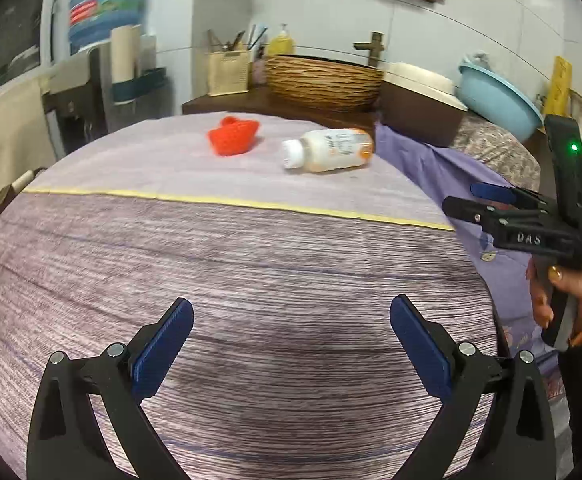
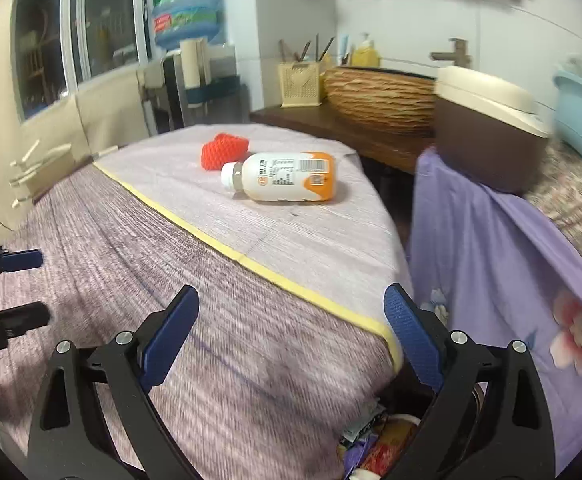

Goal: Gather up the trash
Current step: 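Move both grippers back over the table, then grasp the white milk drink bottle with the right gripper and lift it, then grasp the orange foam fruit net with the left gripper while the right gripper holds the bottle, then drop the bottle into the black bin with the right gripper while the left gripper holds the net, then lower the orange net into the black bin and open the left gripper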

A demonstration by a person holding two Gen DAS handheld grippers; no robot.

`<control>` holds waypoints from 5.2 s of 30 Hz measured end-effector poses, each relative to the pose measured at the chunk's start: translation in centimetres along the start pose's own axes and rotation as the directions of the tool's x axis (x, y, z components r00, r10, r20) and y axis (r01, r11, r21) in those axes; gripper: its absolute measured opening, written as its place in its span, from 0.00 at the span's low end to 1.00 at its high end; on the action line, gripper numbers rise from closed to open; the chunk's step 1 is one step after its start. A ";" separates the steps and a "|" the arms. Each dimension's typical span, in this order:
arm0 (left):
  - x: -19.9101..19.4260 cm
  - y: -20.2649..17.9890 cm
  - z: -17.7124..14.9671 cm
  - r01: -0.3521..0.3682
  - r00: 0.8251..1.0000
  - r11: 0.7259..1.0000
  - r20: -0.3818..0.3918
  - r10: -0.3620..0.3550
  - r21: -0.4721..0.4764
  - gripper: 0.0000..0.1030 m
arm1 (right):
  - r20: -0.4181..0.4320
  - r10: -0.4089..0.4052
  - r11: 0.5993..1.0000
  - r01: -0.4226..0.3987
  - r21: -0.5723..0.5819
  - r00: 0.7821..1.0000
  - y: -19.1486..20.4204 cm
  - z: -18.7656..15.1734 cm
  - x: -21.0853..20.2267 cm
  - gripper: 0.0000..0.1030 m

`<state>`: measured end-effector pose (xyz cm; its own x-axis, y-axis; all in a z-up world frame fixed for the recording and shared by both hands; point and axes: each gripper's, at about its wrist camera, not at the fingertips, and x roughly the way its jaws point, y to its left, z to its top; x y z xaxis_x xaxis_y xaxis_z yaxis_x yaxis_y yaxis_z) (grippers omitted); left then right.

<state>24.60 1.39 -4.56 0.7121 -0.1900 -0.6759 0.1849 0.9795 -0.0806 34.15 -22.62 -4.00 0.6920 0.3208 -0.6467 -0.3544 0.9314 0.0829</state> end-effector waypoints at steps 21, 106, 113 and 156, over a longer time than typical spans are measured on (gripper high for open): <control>2.9 3.8 1.6 0.037 0.997 0.995 -0.075 -0.031 0.091 0.95 | -0.349 -0.084 0.678 -0.203 -0.706 0.933 4.5 11.2 15.7 0.90; -2.5 -9.3 1.0 0.075 0.976 0.992 0.197 -0.094 0.102 0.25 | 0.016 -0.249 0.932 0.235 0.276 0.968 -8.1 -12.7 -5.7 0.60; -2.9 -12.7 -0.6 0.143 0.969 0.982 0.185 -0.165 0.126 0.25 | -0.155 -0.264 0.867 0.305 0.393 0.952 -11.0 -18.2 -0.2 0.60; 6.1 -26.5 -7.2 0.294 0.955 0.917 -0.054 -0.290 0.271 0.25 | -0.033 -0.553 0.765 0.523 0.377 0.833 -14.2 -17.0 -11.4 0.77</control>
<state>19.17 -25.25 -11.88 0.5902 -0.4624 -0.6617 0.5620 0.8238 -0.0743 20.61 -42.41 -10.75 0.7514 -0.2533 -0.6092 0.3276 0.9447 0.0113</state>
